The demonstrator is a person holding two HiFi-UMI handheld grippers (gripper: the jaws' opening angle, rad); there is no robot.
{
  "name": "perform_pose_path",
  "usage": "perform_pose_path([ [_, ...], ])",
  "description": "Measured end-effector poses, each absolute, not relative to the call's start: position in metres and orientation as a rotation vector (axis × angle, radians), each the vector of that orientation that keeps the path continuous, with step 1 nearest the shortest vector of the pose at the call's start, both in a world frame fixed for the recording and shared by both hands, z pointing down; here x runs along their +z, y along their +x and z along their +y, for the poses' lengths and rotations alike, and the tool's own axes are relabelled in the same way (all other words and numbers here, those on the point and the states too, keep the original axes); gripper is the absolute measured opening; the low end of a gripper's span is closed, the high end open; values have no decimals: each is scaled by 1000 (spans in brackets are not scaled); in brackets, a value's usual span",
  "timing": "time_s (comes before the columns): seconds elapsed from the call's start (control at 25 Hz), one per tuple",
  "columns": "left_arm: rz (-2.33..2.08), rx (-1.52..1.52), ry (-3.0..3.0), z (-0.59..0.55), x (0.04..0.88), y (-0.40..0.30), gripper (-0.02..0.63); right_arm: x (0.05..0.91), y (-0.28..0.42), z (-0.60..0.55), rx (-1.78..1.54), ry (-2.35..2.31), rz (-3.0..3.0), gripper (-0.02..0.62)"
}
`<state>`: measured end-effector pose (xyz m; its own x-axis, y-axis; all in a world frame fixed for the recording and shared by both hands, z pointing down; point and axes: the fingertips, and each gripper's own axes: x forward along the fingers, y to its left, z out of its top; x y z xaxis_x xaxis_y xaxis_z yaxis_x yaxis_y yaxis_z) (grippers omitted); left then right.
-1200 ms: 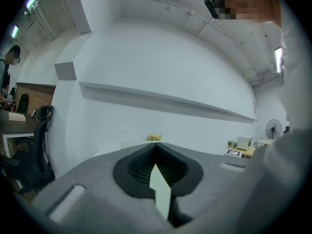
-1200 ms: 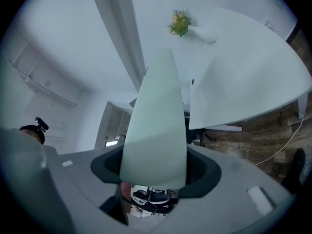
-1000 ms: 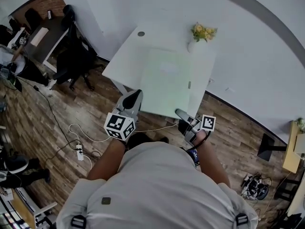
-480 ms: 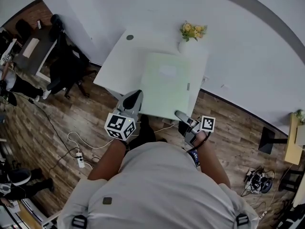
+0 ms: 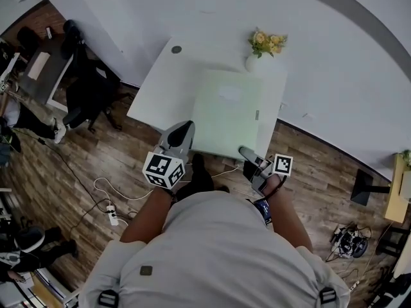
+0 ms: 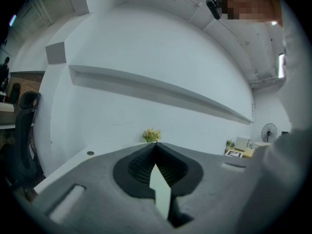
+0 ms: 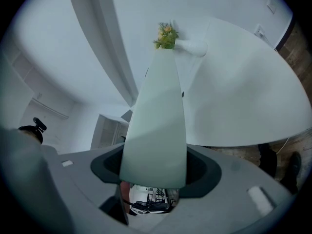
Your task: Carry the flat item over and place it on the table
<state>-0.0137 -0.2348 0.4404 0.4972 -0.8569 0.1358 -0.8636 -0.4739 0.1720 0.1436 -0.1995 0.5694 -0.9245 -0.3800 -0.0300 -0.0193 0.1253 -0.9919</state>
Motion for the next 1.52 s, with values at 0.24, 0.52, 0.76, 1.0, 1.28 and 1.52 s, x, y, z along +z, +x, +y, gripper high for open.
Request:
perform_pose_path([
  [0.24,-1459,79,2486,-263,458,-38,0,587,125,-232,-1906,-436,2116,302],
  [0.52,-1428,123,2436,-291,485,-63,0,615,108,-271,-1952,-506,2099,302],
  [0.76,-1416,149,2390,-313,507,-83,0,644,98,-297,-2018,-563,2062,304],
  [1.0,-1392,170,2339,-329,534,-98,0,677,88,-323,-2068,-625,2057,304],
  [1.28,-1391,178,2307,-344,554,-120,0,698,74,-337,-2082,-646,2068,305],
  [1.52,-1378,185,2292,-354,568,-125,0,708,66,-343,-2073,-655,2085,305],
])
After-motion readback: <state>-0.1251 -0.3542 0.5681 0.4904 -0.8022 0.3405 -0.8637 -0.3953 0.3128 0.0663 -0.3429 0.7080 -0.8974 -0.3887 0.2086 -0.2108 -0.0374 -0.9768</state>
